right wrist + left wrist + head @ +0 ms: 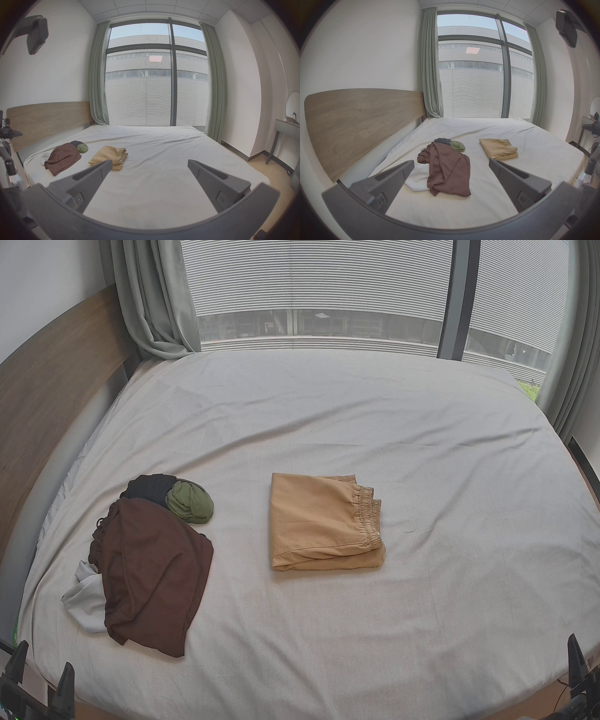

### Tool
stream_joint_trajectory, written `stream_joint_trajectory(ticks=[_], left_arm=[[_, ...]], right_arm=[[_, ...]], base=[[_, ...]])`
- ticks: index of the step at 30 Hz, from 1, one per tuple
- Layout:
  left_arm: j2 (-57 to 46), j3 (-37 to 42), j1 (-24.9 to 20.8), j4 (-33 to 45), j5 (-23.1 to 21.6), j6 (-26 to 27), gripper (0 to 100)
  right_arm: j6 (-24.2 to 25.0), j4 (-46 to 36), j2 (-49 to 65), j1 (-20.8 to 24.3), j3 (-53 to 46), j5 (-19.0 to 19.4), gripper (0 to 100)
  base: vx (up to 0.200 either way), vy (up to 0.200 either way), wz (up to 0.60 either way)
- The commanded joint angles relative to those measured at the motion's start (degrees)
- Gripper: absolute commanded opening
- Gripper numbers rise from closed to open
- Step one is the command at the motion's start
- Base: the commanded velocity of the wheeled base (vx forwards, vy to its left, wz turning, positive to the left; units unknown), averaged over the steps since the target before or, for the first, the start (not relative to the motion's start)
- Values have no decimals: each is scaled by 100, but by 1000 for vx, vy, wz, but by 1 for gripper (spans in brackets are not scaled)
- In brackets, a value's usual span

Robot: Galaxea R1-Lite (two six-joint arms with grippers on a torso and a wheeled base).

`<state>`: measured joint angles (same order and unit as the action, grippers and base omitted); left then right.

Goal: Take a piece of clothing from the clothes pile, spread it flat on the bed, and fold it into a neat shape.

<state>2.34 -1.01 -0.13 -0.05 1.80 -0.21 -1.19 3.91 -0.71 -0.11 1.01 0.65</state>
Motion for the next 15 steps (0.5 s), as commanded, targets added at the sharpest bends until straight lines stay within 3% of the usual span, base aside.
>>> stream_joint_trajectory(ticks=[1,6,12,15], left_arm=[[-225,101,-4,-4,-22,47,100],[-225,101,-4,-13,-84,126,100],[-225,101,5,-13,-75,117,100],[-225,101,-4,-13,-84,100,100]], right_arm=[[-48,4,71,2,-101,111,100],[137,13,71,2,-101,-38,100],[-417,31,71,-24,-101,23,100],[-171,4,71,-15,-101,94,100]], base=[[0,0,0],[0,0,0],[0,0,0],[0,0,0]])
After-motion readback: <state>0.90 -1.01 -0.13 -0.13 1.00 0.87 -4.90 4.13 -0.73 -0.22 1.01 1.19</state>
